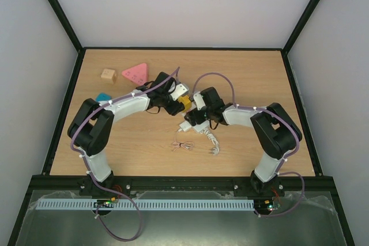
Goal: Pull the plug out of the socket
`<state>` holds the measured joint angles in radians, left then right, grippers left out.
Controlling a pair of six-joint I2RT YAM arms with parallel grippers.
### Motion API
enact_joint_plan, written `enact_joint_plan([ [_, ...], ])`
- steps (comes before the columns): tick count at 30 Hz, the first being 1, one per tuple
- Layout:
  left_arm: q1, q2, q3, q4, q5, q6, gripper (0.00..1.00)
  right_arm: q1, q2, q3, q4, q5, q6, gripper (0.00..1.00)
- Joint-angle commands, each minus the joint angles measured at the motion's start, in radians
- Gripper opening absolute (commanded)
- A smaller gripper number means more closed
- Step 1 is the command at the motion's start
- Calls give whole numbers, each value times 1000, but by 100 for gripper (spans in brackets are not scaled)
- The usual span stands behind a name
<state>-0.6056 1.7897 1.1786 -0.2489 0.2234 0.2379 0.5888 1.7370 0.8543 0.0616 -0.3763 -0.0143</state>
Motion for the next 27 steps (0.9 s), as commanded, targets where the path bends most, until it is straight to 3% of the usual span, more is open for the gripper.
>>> enact_joint_plan([
  [1,8,-38,1,6,-15,-18,36,8,12,-38,41,13,-7,84],
  [13,40,-127,-85,86,30,-9,33,9,61,-13,36,-2,-5,62],
  [27,7,-223,-202,251,-20,12,21,9,112,13,6,3,2,61],
])
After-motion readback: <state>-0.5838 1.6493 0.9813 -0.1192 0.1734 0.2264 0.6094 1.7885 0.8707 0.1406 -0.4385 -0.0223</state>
